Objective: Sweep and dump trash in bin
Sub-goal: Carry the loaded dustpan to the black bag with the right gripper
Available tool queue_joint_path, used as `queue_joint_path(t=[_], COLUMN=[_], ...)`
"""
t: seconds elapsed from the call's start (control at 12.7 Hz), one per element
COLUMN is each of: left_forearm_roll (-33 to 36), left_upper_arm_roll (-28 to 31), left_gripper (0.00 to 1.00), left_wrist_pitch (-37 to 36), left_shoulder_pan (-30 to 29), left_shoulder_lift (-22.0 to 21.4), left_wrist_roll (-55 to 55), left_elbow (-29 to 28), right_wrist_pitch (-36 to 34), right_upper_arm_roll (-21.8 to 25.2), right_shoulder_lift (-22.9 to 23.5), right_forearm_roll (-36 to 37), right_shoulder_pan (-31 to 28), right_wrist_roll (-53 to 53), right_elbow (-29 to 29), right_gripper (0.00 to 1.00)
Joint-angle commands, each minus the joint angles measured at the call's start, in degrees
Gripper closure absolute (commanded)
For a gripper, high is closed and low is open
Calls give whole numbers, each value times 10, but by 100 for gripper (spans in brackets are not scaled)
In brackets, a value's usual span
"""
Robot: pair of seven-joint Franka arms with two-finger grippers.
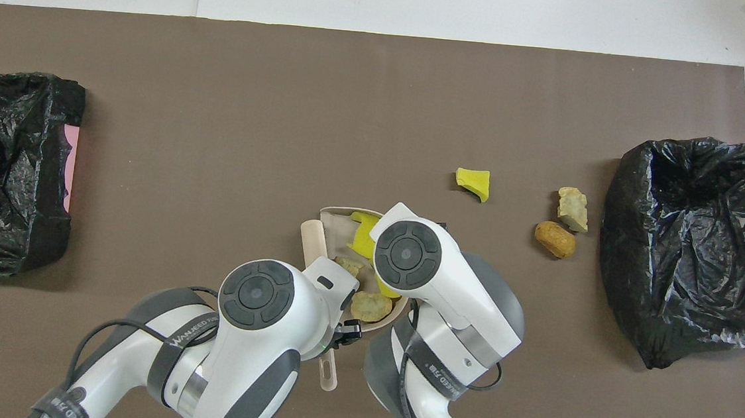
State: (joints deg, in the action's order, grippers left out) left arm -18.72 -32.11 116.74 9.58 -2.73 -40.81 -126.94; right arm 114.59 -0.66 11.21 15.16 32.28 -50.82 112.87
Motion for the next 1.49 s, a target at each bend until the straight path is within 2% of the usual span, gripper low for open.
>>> queue_joint_path(t=[0.0,0.16,0.31,0.55,0.71,0.94,1.1,1.18,1.41], left_forearm_roll=[0,1,3,5,4,-9,-50,-67,-83], left_upper_arm_roll=[47,47,46,-15,-60,-110,-154,-163,-168], left_gripper=[100,100,100,100,100,100,100,100,100], left_wrist_pitch=[-58,-55,-50,-6,0,21,62,89,98], left_shoulder_pan=[1,2,8,10,10,11,11,11,14], left_shoulder_lift=[-50,-66,-85,-133,-153,-159,-159,-159,-153], left_wrist_roll=[21,39,49,48,36,-15,-45,-61,-63], left_elbow=[0,-17,-37,-105,-131,-149,-167,-172,-175], right_wrist_pitch=[-2,-3,-12,-38,-65,-97,-102,-105,-114], right_upper_arm_roll=[-5,-4,-4,-4,-4,-2,-1,-1,0], right_shoulder_lift=[-16,-21,-24,-27,-25,-23,-24,-24,-24], right_forearm_roll=[-17,-59,-62,-117,-123,-139,-139,-139,-137], right_shoulder_pan=[-28,-51,-73,-135,-181,-266,-320,-348,-427], right_wrist_roll=[-24,-69,-98,-190,-233,-319,-373,-406,-464], right_elbow=[-3,-13,-28,-59,-87,-127,-138,-142,-143], right_gripper=[100,100,100,100,100,100,100,100,100])
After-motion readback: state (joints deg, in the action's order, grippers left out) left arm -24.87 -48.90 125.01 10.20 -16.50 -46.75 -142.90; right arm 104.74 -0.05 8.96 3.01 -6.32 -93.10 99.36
